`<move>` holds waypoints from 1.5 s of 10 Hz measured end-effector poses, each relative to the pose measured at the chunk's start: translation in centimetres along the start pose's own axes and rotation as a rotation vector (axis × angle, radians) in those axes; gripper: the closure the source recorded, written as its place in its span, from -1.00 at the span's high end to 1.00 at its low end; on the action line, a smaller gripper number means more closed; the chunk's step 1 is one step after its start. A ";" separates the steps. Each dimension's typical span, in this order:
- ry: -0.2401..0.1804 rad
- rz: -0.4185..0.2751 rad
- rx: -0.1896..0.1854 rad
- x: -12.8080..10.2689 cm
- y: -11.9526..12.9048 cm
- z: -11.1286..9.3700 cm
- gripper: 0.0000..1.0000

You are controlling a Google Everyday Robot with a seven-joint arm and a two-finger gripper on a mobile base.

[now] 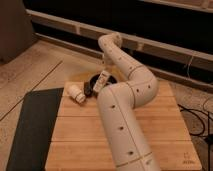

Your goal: Place the bottle in the ceramic bowl

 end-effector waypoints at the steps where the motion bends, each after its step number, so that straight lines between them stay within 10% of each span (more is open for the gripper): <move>1: 0.000 0.000 0.000 0.0 0.0 0.0 -0.40; 13: 0.000 0.001 0.001 0.0 -0.1 0.1 -0.51; 15: 0.000 0.001 0.001 0.0 -0.1 0.0 -0.21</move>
